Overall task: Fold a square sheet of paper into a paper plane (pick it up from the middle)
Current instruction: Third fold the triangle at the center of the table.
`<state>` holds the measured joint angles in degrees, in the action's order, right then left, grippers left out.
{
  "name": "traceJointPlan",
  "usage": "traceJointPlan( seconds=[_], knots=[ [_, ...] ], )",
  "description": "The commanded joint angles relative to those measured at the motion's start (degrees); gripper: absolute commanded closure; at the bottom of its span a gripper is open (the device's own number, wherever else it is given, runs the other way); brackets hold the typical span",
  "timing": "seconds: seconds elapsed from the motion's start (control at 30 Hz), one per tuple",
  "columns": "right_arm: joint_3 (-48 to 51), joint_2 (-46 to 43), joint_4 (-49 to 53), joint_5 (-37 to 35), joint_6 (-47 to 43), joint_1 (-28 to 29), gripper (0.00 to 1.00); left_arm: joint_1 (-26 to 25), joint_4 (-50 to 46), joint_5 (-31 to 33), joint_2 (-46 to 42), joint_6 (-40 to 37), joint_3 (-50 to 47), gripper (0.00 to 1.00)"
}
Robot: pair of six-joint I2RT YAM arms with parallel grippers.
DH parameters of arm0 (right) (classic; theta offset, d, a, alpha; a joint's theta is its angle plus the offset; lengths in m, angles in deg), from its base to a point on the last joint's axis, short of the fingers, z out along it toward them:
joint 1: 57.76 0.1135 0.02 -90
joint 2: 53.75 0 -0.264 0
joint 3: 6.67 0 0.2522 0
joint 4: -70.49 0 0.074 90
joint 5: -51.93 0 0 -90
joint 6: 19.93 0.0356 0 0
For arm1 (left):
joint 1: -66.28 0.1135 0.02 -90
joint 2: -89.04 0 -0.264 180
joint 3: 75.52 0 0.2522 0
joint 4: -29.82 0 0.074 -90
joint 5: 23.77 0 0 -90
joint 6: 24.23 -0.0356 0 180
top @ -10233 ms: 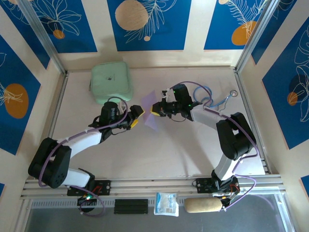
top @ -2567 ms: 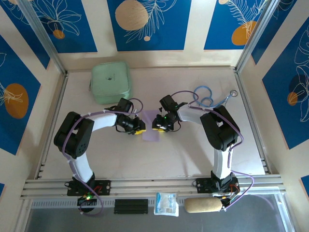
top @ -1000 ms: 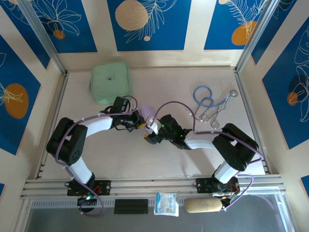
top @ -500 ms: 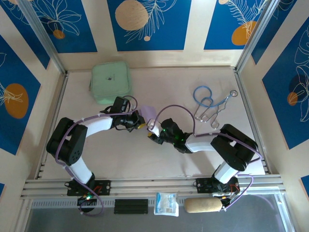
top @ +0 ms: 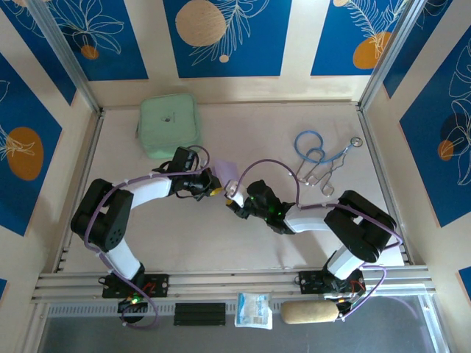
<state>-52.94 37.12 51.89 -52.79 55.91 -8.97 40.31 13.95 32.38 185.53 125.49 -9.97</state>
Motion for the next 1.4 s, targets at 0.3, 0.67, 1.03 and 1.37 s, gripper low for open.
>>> traceJointPlan(
  seconds=[0.3,0.67,1.03,1.37],
  knots=[
    [-3.1,-0.6,4.7,7.1,2.6,0.2,0.89,1.3,-5.4,5.7,-2.3,-3.2,-0.6,0.74],
    [-6.2,2.0,14.3,17.7,13.6,-1.4,0.98,2.1,-10.8,11.1,-4.7,-10.8,3.7,0.60],
    [-9.6,6.1,17.8,20.5,20.6,-1.9,1.00,-0.8,-13.5,9.3,7.6,-14.9,12.6,0.77],
    [-10.3,6.7,18.5,23.8,25.9,-3.8,1.00,-1.2,-18.2,9.7,15.7,-19.1,20.1,0.82]
  ],
)
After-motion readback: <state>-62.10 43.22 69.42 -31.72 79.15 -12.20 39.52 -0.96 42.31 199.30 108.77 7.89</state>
